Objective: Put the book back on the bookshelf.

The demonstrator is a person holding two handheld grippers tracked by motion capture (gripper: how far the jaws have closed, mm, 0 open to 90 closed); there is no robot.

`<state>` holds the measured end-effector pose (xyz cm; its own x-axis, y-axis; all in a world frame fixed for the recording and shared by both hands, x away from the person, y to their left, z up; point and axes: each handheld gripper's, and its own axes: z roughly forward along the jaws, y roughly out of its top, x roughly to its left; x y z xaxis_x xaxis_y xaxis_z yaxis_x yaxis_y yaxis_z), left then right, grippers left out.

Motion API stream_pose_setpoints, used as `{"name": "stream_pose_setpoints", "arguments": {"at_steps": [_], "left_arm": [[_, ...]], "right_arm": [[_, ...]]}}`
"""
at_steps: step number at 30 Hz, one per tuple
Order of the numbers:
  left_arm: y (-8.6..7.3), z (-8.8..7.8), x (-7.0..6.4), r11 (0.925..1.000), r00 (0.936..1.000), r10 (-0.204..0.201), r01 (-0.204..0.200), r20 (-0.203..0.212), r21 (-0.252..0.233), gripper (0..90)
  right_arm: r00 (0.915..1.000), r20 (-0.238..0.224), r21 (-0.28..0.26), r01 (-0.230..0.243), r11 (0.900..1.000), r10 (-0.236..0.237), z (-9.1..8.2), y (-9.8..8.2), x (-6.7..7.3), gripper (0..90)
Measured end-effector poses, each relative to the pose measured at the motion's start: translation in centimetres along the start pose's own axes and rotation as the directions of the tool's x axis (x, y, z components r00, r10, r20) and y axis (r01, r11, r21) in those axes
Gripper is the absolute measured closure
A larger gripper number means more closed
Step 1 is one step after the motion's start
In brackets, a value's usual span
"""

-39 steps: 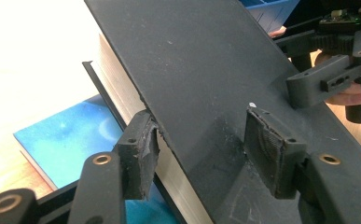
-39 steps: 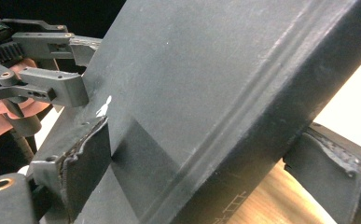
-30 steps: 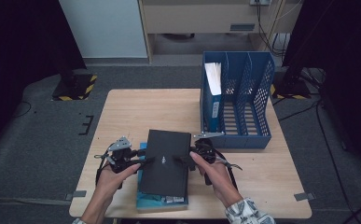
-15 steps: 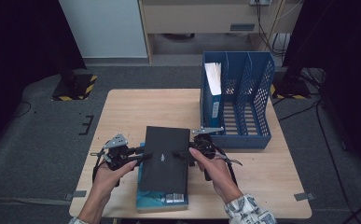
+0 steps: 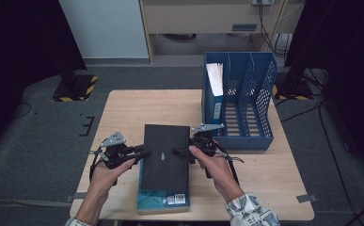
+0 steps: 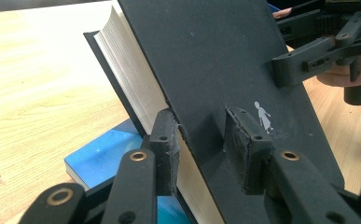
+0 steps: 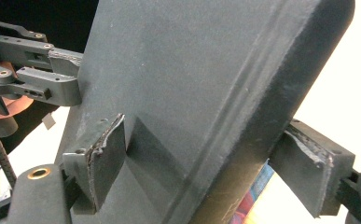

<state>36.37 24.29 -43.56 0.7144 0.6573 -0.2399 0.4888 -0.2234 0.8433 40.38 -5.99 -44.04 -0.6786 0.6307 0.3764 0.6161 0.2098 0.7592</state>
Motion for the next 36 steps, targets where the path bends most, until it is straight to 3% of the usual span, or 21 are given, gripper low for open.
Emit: {"name": "stream_pose_setpoints", "arguments": {"at_steps": [10, 28, 36], "left_arm": [[0.6, -0.3, -0.1, 0.9998, 0.9995, 0.021, -0.021, -0.024, 0.003, 66.6], [1.4, -0.8, 0.3, 0.9998, 0.9995, 0.018, -0.018, -0.027, 0.0, 70.4], [1.4, -0.8, 0.3, 0.9998, 0.9994, 0.018, -0.018, -0.029, 0.001, 70.6]], "right_arm": [[0.9995, 0.022, 0.0, 0.024, 1.0, -0.024, -0.1, 0.8, 0.4, 20.6], [0.9975, 0.048, -0.008, 0.051, 0.999, -0.051, 0.0, 2.0, 0.9, 22.3], [0.9978, 0.055, -0.01, 0.036, 0.999, -0.036, 0.1, 2.1, 1.0, 22.2]]}}
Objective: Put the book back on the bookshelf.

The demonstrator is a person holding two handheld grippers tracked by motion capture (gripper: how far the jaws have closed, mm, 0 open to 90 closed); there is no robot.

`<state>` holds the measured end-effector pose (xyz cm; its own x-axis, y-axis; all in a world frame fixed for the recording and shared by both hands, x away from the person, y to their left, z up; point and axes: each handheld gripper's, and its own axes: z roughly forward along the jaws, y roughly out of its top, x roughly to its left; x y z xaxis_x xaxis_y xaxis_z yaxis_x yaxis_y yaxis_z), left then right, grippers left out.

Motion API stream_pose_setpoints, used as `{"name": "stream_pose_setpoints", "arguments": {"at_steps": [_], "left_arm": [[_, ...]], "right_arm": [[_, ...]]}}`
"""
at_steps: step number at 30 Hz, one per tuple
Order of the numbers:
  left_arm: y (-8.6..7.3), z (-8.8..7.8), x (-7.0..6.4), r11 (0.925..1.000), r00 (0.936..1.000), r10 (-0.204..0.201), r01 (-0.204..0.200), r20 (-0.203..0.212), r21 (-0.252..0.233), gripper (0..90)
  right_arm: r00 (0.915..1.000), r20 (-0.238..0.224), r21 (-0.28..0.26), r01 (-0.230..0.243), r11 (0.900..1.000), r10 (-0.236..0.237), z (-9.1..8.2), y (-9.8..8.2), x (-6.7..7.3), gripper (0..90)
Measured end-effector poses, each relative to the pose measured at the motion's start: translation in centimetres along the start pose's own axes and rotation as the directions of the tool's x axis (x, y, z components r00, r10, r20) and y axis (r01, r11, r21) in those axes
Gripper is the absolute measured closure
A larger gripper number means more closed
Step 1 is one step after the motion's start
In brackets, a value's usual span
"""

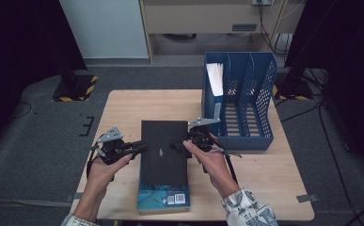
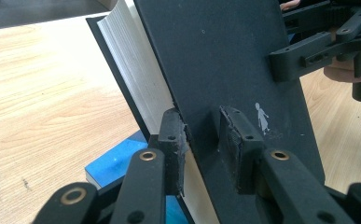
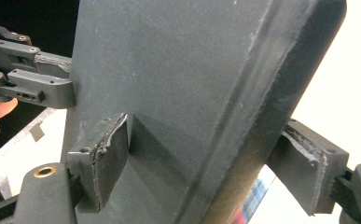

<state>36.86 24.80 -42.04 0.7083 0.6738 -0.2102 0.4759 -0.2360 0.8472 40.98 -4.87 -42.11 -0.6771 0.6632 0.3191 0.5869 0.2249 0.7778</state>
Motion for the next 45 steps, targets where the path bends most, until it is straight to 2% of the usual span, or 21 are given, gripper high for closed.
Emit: {"name": "stream_pose_setpoints", "arguments": {"at_steps": [8, 16, 36, 45], "left_arm": [[0.6, -0.2, 0.2, 1.0, 0.9999, 0.003, -0.003, -0.01, 0.0, 72.3], [1.4, 0.1, 1.0, 1.0, 0.9999, -0.001, 0.001, -0.013, 0.009, 73.8], [2.9, 0.7, 1.9, 0.9991, 0.9994, 0.005, -0.003, -0.035, 0.042, 74.8], [3.8, 0.8, 2.6, 0.9984, 0.9983, 0.017, -0.014, -0.055, 0.055, 75.6]], "right_arm": [[0.9999, 0.005, -0.008, 0.01, 1.0, -0.01, -0.2, 0.5, 0.1, 24.6], [0.9995, 0.015, -0.009, 0.028, 1.0, -0.028, 0.1, 1.5, -0.3, 25.7], [0.9997, 0.018, -0.005, 0.02, 1.0, -0.02, 0.7, 2.7, -1.1, 26.8], [0.9991, 0.03, 0.002, 0.031, 1.0, -0.031, 1.2, 3.8, -1.3, 28.0]]}}
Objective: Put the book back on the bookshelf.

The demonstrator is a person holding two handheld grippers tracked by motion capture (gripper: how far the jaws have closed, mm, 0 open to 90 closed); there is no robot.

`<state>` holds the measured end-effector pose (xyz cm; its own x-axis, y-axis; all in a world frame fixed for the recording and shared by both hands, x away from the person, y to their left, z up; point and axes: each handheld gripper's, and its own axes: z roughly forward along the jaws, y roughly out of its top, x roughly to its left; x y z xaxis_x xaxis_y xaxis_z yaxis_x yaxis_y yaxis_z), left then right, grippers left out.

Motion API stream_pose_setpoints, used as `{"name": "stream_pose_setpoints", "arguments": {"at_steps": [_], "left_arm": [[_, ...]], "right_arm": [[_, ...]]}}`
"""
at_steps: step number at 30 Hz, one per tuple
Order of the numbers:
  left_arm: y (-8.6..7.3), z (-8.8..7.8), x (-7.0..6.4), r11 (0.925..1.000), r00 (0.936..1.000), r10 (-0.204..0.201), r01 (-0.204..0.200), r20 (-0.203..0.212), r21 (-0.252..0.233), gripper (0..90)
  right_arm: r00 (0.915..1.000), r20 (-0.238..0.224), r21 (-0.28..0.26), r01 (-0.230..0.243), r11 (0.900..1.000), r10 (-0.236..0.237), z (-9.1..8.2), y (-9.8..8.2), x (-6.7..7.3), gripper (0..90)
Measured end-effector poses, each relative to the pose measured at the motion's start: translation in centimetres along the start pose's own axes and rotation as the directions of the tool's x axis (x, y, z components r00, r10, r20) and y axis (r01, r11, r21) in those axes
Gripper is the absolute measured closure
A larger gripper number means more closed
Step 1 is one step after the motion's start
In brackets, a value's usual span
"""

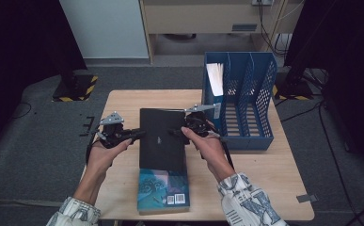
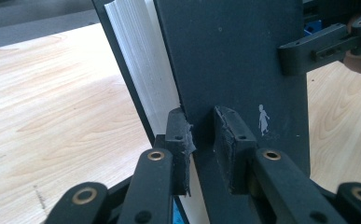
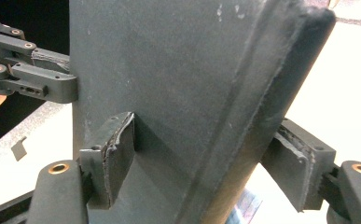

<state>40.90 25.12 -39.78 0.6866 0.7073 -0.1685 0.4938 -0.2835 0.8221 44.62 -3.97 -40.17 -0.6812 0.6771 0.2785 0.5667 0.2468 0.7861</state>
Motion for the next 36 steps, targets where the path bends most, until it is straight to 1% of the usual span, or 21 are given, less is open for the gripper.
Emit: {"name": "stream_pose_setpoints", "arguments": {"at_steps": [2, 6, 12, 16, 19, 22, 23, 26, 29, 36], "left_arm": [[0.3, 0.0, 0.2, 1.0, 1.0, 0.004, -0.004, -0.008, 0.002, 76.1], [0.5, 0.1, 0.7, 1.0, 1.0, -0.006, 0.006, -0.008, 0.003, 77.0], [1.0, 0.4, 1.3, 0.9999, 0.9998, -0.006, 0.006, -0.021, 0.012, 77.0], [1.3, 0.8, 1.9, 0.9998, 0.9996, -0.02, 0.02, -0.019, 0.009, 77.3], [1.6, 1.0, 2.2, 0.9998, 0.9995, -0.017, 0.018, -0.028, 0.009, 77.2], [1.9, 1.1, 2.5, 0.9997, 0.9993, -0.023, 0.023, -0.031, 0.002, 77.5], [2.0, 1.2, 2.6, 0.9998, 0.9991, -0.019, 0.018, -0.039, -0.001, 77.5], [2.0, 1.3, 2.6, 0.9998, 0.9991, -0.018, 0.018, -0.038, -0.002, 77.4], [1.9, 1.1, 2.5, 1.0, 0.9994, -0.006, 0.006, -0.034, 0.0, 77.5], [1.2, 0.1, 1.7, 1.0, 0.9996, 0.003, -0.003, -0.027, -0.009, 77.6]], "right_arm": [[1.0, 0.003, 0.002, 0.004, 1.0, -0.004, 0.1, 0.3, 0.0, 28.4], [0.9999, 0.007, 0.004, 0.015, 1.0, -0.015, 0.3, 0.9, -0.2, 28.9], [0.9999, 0.011, 0.008, 0.006, 1.0, -0.007, 1.0, 1.6, -0.5, 28.9], [0.9998, 0.019, 0.006, 0.004, 1.0, -0.004, 1.2, 1.9, -0.7, 29.1], [0.9997, 0.024, 0.001, 0.0, 1.0, 0.0, 1.5, 2.2, -1.1, 29.1], [0.9995, 0.032, -0.002, 0.007, 1.0, -0.007, 1.7, 2.6, -1.1, 29.2], [0.9994, 0.035, -0.003, 0.005, 1.0, -0.005, 1.7, 2.7, -1.1, 29.3], [0.9993, 0.036, -0.006, 0.005, 1.0, -0.005, 1.9, 2.8, -1.4, 29.2], [0.9993, 0.033, -0.014, 0.017, 1.0, -0.016, 1.8, 2.7, -1.3, 29.2], [0.998, 0.034, -0.027, 0.054, 0.998, -0.053, 0.9, 2.2, -0.3, 30.2]]}}
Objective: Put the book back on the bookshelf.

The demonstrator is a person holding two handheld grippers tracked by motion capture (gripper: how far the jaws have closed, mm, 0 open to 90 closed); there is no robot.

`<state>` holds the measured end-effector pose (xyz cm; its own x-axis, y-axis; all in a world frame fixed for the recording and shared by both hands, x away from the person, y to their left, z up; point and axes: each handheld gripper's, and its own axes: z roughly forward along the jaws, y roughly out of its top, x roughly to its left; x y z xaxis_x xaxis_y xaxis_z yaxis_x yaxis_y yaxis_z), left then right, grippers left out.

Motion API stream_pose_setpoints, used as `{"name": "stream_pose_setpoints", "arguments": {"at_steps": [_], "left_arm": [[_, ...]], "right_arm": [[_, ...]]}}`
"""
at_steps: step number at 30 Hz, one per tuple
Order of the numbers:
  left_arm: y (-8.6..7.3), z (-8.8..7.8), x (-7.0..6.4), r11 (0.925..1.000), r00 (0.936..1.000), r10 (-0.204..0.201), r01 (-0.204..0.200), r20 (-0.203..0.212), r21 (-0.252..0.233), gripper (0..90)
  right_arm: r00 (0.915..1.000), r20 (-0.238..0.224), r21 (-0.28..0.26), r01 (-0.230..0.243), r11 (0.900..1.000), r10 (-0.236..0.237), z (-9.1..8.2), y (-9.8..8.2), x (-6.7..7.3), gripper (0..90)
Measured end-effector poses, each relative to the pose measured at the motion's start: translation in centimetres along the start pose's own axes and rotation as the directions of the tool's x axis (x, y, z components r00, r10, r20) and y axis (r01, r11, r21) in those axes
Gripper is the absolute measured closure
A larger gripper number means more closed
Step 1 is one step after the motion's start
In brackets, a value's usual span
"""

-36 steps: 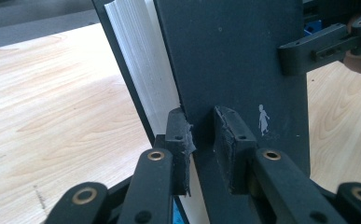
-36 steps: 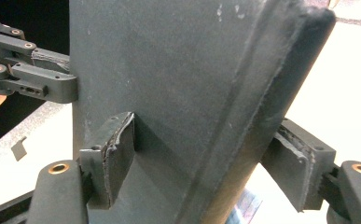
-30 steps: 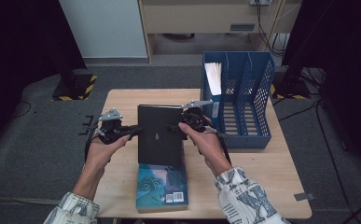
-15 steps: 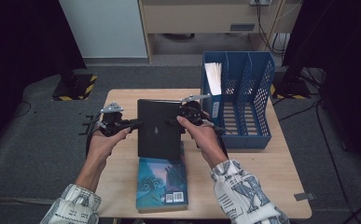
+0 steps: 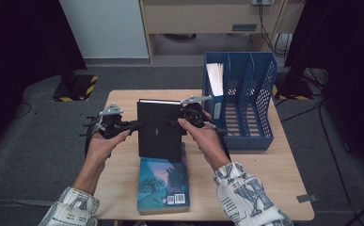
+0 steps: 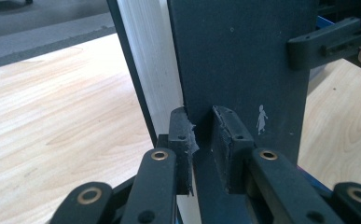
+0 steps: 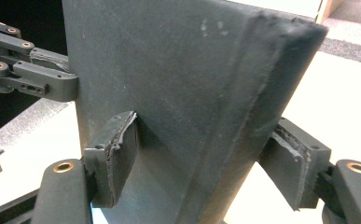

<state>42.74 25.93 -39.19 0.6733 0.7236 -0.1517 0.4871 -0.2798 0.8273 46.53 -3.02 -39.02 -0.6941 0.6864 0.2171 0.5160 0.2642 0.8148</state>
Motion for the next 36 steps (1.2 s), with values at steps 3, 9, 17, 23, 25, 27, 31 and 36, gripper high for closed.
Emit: {"name": "stream_pose_setpoints", "arguments": {"at_steps": [3, 9, 17, 23, 25, 27, 31, 36], "left_arm": [[-0.6, -0.5, -0.4, 0.9999, 1.0, 0.002, -0.002, 0.001, -0.014, 77.5], [-1.8, -1.3, -1.1, 0.9989, 1.0, -0.004, 0.005, 0.008, -0.048, 76.8], [-2.9, -2.0, -2.1, 0.9969, 1.0, -0.001, 0.001, 0.002, -0.078, 74.9], [-3.9, -2.4, -2.5, 0.9942, 1.0, -0.006, 0.006, 0.005, -0.108, 72.9], [-4.1, -2.5, -2.8, 0.9941, 1.0, 0.001, -0.001, 0.001, -0.108, 72.1], [-4.2, -2.6, -2.9, 0.9943, 1.0, 0.005, -0.005, -0.003, -0.106, 71.7], [-4.3, -2.5, -3.0, 0.9933, 1.0, 0.0, -0.001, -0.004, -0.115, 71.1], [-4.3, -2.6, -3.2, 0.9937, 1.0, 0.003, -0.004, -0.008, -0.112, 71.2]], "right_arm": [[0.9993, 0.01, -0.01, 0.035, 0.999, -0.035, -0.5, -0.3, 0.7, 30.6], [0.9976, 0.006, -0.042, 0.07, 0.997, -0.07, -1.6, -1.0, 1.7, 32.3], [0.9931, -0.01, -0.061, 0.116, 0.991, -0.117, -2.8, -1.8, 2.8, 33.6], [0.9886, -0.032, -0.072, 0.145, 0.987, -0.147, -3.4, -2.3, 3.3, 33.5], [0.9867, -0.047, -0.074, 0.152, 0.986, -0.155, -3.6, -2.4, 3.3, 33.3], [0.9852, -0.066, -0.073, 0.153, 0.985, -0.158, -3.7, -2.4, 3.2, 32.5], [0.9821, -0.082, -0.076, 0.164, 0.984, -0.17, -3.6, -2.4, 3.2, 29.8], [0.9796, -0.096, -0.08, 0.169, 0.982, -0.176, -3.3, -2.2, 3.1, 30.6]]}}
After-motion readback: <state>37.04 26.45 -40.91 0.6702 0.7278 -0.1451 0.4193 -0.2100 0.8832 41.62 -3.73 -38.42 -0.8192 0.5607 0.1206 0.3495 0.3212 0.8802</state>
